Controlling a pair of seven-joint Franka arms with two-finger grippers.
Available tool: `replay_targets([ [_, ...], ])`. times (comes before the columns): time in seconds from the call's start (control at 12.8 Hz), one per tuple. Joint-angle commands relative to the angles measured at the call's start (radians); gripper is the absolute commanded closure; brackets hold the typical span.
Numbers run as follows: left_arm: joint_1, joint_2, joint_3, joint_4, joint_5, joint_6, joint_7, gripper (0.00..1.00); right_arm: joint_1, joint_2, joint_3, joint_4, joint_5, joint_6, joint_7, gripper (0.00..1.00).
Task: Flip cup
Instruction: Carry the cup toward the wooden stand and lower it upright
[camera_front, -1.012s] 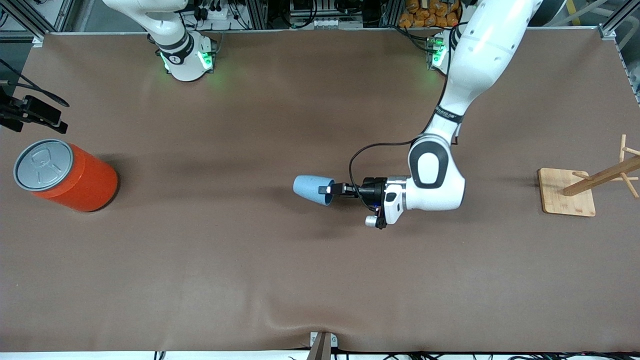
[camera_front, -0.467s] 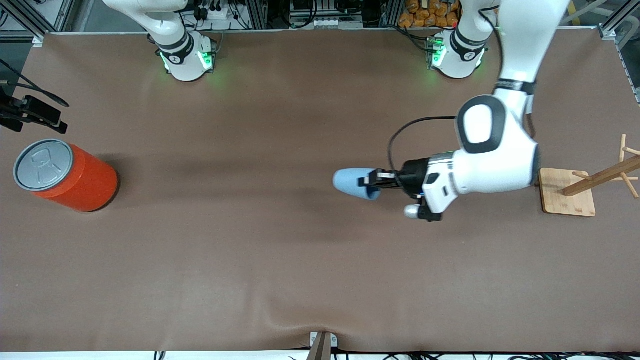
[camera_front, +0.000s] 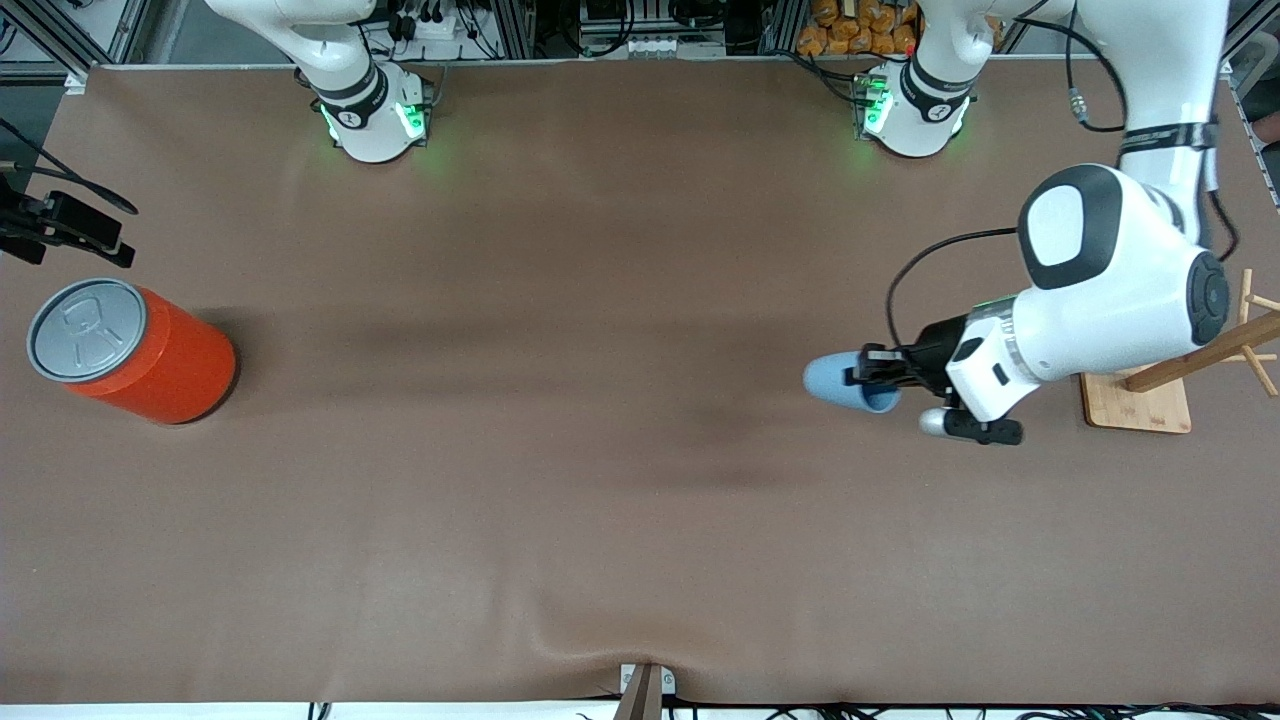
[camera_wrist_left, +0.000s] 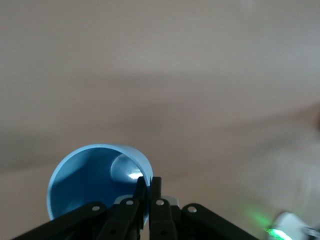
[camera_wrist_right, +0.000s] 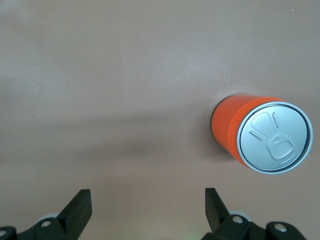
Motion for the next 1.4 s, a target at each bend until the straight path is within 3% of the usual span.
replay_targets([
  [0.0,0.061,-0.078,-0.009,-0.101,0.169,0.0,-0.014,1.0,-0.016,0.01,0.01,0.021,0.006,-0.005,-0.01,0.0],
  [0.23,0.089,-0.13,-0.007,-0.18,0.291,0.042,-0.014,1.0,-0.016,0.01,0.009,0.021,0.006,-0.005,-0.009,0.0],
  [0.47,0.076,-0.228,-0.036,-0.447,0.299,0.324,-0.047,1.0,-0.016,0.01,0.009,0.021,0.006,-0.005,-0.01,0.0],
  [0.7,0.073,-0.219,-0.063,-0.565,0.335,0.493,-0.096,1.0,-0.016,0.01,0.009,0.021,0.006,-0.005,-0.01,0.0],
  [1.01,0.072,-0.193,-0.122,-0.598,0.593,0.533,-0.409,1.0,-0.016,0.01,0.01,0.021,0.006,-0.005,-0.01,0.0],
  [1.32,0.092,-0.123,-0.124,-0.598,0.595,0.608,-0.408,1.0,-0.016,0.01,0.01,0.021,0.006,-0.005,-0.01,0.0],
])
